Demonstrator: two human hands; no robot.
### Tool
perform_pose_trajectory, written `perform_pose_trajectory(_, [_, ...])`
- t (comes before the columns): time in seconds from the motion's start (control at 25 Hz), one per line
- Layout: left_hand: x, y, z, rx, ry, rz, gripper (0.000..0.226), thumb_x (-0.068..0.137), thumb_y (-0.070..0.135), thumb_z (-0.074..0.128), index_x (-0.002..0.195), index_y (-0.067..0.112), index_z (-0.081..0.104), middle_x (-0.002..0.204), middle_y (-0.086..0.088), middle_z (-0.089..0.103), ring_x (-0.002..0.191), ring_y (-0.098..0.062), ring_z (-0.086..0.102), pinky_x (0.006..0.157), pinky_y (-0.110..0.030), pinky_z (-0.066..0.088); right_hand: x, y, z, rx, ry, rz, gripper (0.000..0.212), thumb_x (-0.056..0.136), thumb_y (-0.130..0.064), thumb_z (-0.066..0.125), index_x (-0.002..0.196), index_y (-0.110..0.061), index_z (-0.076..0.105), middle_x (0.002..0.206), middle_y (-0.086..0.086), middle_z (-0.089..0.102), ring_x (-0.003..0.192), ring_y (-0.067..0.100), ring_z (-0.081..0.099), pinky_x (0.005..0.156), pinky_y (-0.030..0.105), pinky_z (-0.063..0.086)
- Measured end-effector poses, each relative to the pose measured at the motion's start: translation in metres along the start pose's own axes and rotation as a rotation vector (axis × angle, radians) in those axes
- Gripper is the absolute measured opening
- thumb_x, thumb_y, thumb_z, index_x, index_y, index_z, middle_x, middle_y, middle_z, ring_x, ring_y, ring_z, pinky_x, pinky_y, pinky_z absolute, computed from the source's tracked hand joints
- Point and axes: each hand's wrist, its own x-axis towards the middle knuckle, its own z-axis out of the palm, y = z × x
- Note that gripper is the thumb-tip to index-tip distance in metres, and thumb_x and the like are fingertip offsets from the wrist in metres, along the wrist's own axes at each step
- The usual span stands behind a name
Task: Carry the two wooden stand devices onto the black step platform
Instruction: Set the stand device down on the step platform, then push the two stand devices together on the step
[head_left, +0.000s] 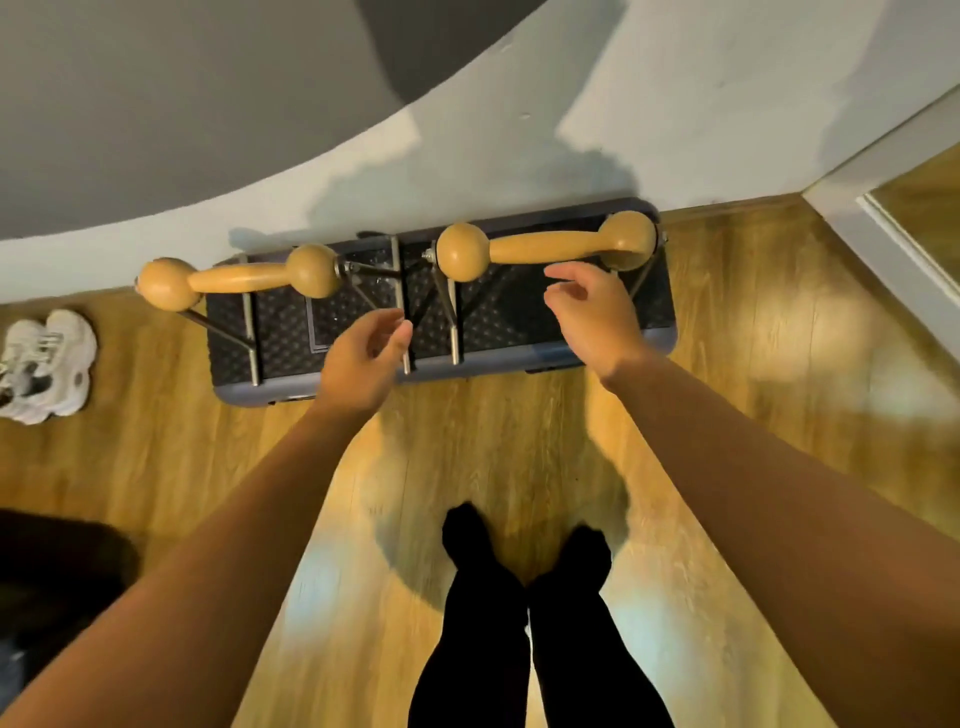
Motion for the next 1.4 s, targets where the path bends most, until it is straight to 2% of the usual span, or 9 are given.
perform_pose_trajectory(0.12, [-0.015,0.025,-0.049,0.129,0.051,0.109,0.039,0.101,0.04,0.06,0.131,0.016,0.066,0.113,0.004,0.07,0.103,-0.009,0.065,0.089,-0.026,0.053,-0.035,-0.038,-0.008,-0.063,-0.02,-0.174,0.044,0.1,-0.022,0.065,0.143,-0.025,0.058,0.137,-0.004,0.063,0.125,0.009,0.057,0.104,0.029,0.046])
perform_pose_trajectory(0.2, [-0.02,0.031,-0.075,0.241,0.085,0.208,0.038,0.098,0.042,0.064,0.129,0.019,0.067,0.114,0.003,0.072,0.103,-0.01,0.066,0.087,-0.026,0.053,-0.051,-0.053,-0.004,-0.118,-0.05,-0.26,0.048,0.1,-0.021,0.066,0.146,-0.028,0.055,0.14,-0.012,0.056,0.129,0.003,0.048,0.104,0.023,0.038])
perform_pose_trajectory(0.24, [-0.02,0.028,-0.086,0.308,0.102,0.26,0.039,0.096,0.043,0.067,0.128,0.021,0.067,0.117,0.001,0.073,0.104,-0.013,0.067,0.089,-0.033,0.055,-0.055,-0.056,0.0,-0.163,-0.059,-0.303,0.049,0.1,-0.019,0.066,0.147,-0.027,0.054,0.142,-0.012,0.055,0.13,0.002,0.045,0.105,0.022,0.035])
perform_pose_trajectory(0.32, [-0.017,0.017,-0.109,0.399,0.121,0.285,0.043,0.092,0.045,0.07,0.129,0.024,0.065,0.121,-0.001,0.073,0.108,-0.023,0.068,0.093,-0.051,0.055,-0.057,-0.061,0.009,-0.247,-0.079,-0.361,0.054,0.1,-0.015,0.065,0.151,-0.026,0.051,0.15,-0.009,0.054,0.138,0.007,0.044,0.112,0.027,0.036])
perform_pose_trajectory(0.4, [-0.015,0.004,-0.127,0.422,0.118,0.266,0.049,0.09,0.049,0.071,0.131,0.025,0.063,0.124,-0.002,0.071,0.112,-0.027,0.067,0.094,-0.058,0.054,-0.048,-0.065,0.013,-0.317,-0.088,-0.39,0.057,0.1,-0.013,0.066,0.153,-0.026,0.049,0.154,-0.005,0.053,0.144,0.015,0.044,0.119,0.037,0.037])
perform_pose_trajectory(0.72, [0.047,-0.048,-0.186,0.616,-0.034,0.123,0.076,0.084,0.048,0.079,0.15,0.029,0.045,0.154,-0.007,0.048,0.139,-0.037,0.044,0.111,-0.059,0.041,0.016,-0.076,0.045,-0.564,-0.083,-0.219,0.07,0.092,-0.013,0.072,0.156,-0.022,0.044,0.156,0.008,0.049,0.14,0.029,0.047,0.108,0.041,0.042])
perform_pose_trajectory(0.92, [0.098,-0.068,-0.186,0.761,-0.095,0.117,0.085,0.085,0.045,0.079,0.156,0.029,0.036,0.16,-0.006,0.04,0.147,-0.036,0.034,0.119,-0.054,0.029,0.072,-0.058,0.055,-0.889,-0.003,-0.217,0.082,0.08,-0.015,0.087,0.152,-0.012,0.049,0.144,0.02,0.061,0.133,0.046,0.054,0.108,0.059,0.048])
perform_pose_trajectory(1.2, [0.146,-0.095,-0.165,0.903,-0.238,0.072,0.083,0.082,0.051,0.079,0.152,0.031,0.038,0.153,-0.006,0.046,0.142,-0.037,0.039,0.121,-0.061,0.021,0.117,-0.037,0.063,-1.125,-0.13,-0.211,0.088,0.075,-0.033,0.091,0.151,-0.025,0.048,0.143,0.015,0.061,0.136,0.043,0.05,0.112,0.063,0.04])
perform_pose_trajectory(1.4, [0.181,-0.104,-0.152,0.91,-0.337,0.009,0.08,0.079,0.057,0.078,0.148,0.035,0.044,0.137,-0.006,0.06,0.13,-0.039,0.052,0.115,-0.07,0.025,0.135,-0.035,0.072,-1.197,-0.146,-0.119,0.084,0.082,-0.037,0.085,0.154,-0.034,0.042,0.149,0.009,0.052,0.148,0.039,0.034,0.121,0.07,0.018])
